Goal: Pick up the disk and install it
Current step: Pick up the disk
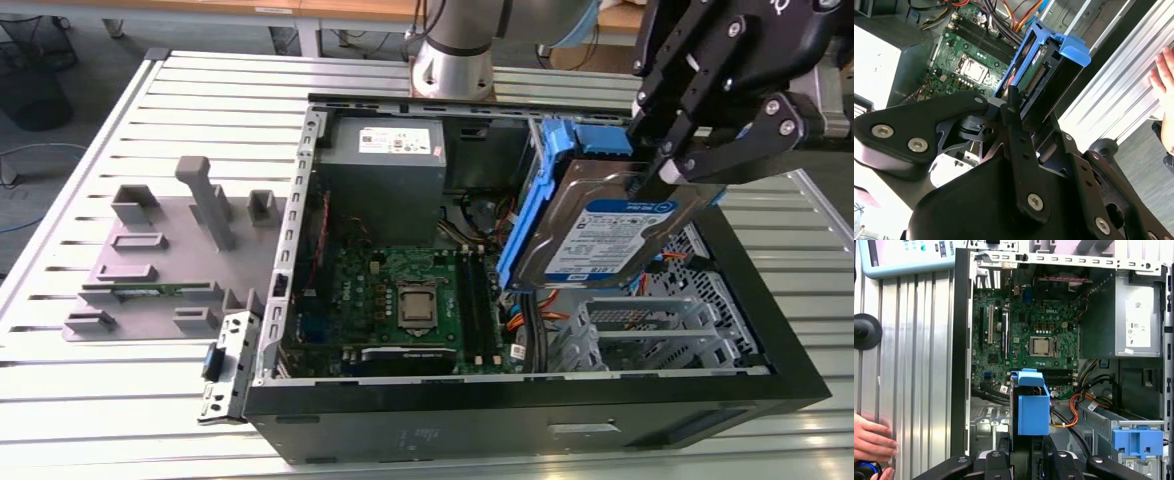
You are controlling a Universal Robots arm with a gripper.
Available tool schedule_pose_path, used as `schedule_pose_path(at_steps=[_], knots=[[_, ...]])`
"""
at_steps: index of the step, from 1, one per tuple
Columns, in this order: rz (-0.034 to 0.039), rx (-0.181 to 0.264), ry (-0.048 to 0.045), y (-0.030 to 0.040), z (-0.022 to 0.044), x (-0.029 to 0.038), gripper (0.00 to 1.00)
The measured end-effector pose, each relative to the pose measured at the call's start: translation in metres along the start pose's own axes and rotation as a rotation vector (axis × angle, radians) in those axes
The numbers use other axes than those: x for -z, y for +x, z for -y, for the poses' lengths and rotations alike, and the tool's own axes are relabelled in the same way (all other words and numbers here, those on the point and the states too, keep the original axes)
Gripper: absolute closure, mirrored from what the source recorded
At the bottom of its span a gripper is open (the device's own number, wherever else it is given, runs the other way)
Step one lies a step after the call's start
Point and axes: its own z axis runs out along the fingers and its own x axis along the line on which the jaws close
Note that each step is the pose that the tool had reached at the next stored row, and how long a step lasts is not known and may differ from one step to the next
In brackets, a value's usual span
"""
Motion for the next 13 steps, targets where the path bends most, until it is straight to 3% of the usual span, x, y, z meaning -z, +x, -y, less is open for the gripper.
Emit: schedule_pose_path(at_steps=[13], knots=[[-0.0001, 0.000, -0.0062, -0.0002, 0.0334, 0.0008, 0.65]])
